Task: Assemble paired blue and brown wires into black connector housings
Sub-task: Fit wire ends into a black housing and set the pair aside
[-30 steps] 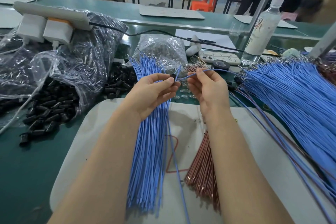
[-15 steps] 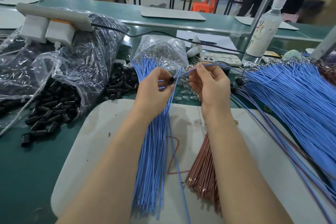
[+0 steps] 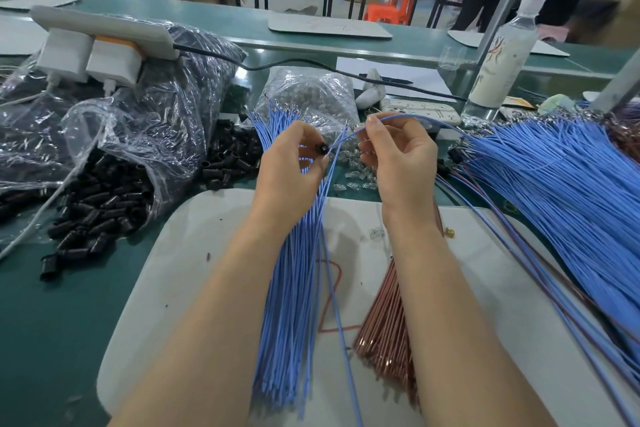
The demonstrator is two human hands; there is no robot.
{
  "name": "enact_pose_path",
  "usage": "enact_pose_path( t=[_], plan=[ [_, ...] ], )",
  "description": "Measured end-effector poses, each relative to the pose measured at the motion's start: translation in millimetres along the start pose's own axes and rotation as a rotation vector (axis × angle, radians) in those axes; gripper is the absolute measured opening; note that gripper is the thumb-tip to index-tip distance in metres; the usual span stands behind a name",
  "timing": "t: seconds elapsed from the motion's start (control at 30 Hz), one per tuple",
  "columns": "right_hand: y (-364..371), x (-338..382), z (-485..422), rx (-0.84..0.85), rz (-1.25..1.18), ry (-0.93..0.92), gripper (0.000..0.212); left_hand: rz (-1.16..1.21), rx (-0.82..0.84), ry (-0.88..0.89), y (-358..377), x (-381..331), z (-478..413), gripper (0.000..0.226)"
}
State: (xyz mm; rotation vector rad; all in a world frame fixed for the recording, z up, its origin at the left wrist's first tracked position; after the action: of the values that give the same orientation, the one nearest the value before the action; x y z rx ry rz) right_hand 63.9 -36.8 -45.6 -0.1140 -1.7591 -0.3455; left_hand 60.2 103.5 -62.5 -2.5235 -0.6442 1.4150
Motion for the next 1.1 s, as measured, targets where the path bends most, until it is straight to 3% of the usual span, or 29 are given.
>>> enact_pose_path(
  t=[0.27,0.4,0.63,0.8,0.87,1.0,1.1],
  plan=[
    [2.8,-0.5,1.9,-0.006,0.199,-0.135,0.014,-0.149,0.041,0.045,1.4,-1.0,0.5,0.015],
    [1.9,-2.5,0.1,-0.005,0.215,-0.127,0.006,-0.184,0.057,0.057,2.5,-1.3,0.9,0.015],
    [-0.2,-4.2,-1.3,-0.008,0.207,-0.080,0.015,-0.196,0.069,0.058,4.4,-1.2,1.4,0.014],
    [9.9,-10.4,1.4,0.119,0.319,-0.026,0.011,-0.172,0.063,0.137,6.2,-9.4,1.5,0.015],
    [11.8,-10.8,2.3,0.150,0.224,0.019,0.005,-0.164,0.046,0.153,6.3,-11.7,1.7,0.015],
    [10.9,-12.6,-0.5,0.186,-0.061,0.220,0.023,-0.147,0.034,0.159,6.9,-15.6,2.1,0.017],
    [22.0,-13.7,7.0,0.294,0.036,0.273,0.028,-0.123,0.010,0.203,5.8,-20.5,2.7,0.014]
  ],
)
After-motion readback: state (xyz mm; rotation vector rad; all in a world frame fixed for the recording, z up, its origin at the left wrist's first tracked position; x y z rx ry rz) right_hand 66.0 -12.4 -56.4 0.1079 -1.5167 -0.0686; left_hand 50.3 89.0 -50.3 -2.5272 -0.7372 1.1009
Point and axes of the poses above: each hand's wrist, its own z-axis away from the middle knuckle, its own y-axis out of the palm, x = y × z, the point moved 4 cm from there along -z, towards the middle knuckle, and after that the axes turned 8 degrees about y, right-handed, at the moved point
